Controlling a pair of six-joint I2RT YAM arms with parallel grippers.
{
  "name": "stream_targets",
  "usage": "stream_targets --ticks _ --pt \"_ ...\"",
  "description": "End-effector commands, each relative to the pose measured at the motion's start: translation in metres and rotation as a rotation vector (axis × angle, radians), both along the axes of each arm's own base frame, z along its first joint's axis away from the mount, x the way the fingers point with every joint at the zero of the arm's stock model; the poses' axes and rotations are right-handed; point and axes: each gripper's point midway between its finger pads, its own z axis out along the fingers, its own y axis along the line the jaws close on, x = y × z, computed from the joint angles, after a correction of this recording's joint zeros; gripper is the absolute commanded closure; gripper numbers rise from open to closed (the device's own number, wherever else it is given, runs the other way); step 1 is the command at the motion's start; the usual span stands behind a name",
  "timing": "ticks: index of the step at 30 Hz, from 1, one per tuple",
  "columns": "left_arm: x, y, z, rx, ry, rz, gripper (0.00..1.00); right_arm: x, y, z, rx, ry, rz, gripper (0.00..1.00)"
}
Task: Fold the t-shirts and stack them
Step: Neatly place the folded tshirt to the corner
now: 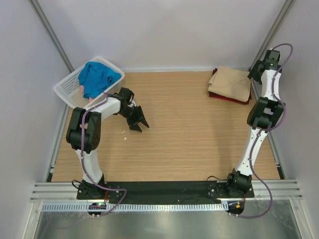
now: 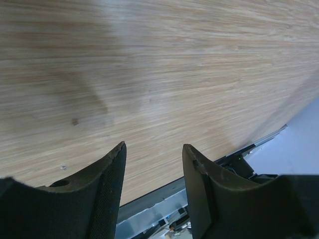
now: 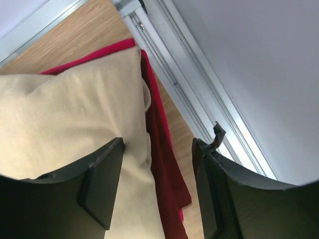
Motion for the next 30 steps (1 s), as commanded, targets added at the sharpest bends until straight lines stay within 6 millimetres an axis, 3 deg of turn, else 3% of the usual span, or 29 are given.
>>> stream_targets --ticks 1,3,5,7,9,10,12,18,24,27,30 --pt "0.018 -0.018 0.007 -0.039 -0.069 -0.022 0.50 -0.014 -0.003 0.089 -0.059 -0.106 -0.033 0.36" --pt "0.022 -0.022 0.007 -0.049 -0.075 -0.033 0.50 -0.015 0.000 0.100 -0.049 -0.136 -0.032 0.35" --pt "0.025 -0.024 0.008 -0.059 -0.081 -0.040 0.50 -0.015 0.005 0.095 -0.019 -0.135 -0.017 0.37" --pt "0.026 -0.026 0.007 -0.066 -0.080 -0.046 0.50 -0.014 0.011 0.089 0.017 -0.134 -0.013 0.45" --pt "0.026 -0.027 0.006 -0.074 -0.075 -0.053 0.50 -0.013 0.017 0.079 0.049 -0.127 -0.003 0.59" --pt "0.025 -0.028 0.005 -0.082 -0.068 -0.056 0.50 -0.013 0.016 0.072 0.063 -0.120 -0.013 0.73" --pt "0.024 -0.029 0.007 -0.090 -0.066 -0.060 0.50 -0.005 0.026 0.066 0.108 -0.139 0.032 0.84" --pt "0.016 -0.027 0.020 -0.098 -0.075 -0.074 0.51 0.008 0.025 0.025 0.136 -0.118 0.040 0.90" --pt "0.001 -0.019 0.033 -0.074 -0.079 -0.091 0.51 -0.005 0.012 -0.013 0.118 -0.034 -0.021 0.92" --pt "-0.005 -0.016 0.040 -0.067 -0.089 -0.098 0.51 -0.011 0.000 -0.020 0.078 -0.002 -0.067 0.92" --pt "-0.011 -0.012 0.048 -0.054 -0.099 -0.105 0.51 -0.009 -0.003 0.006 0.069 -0.017 -0.091 0.92"
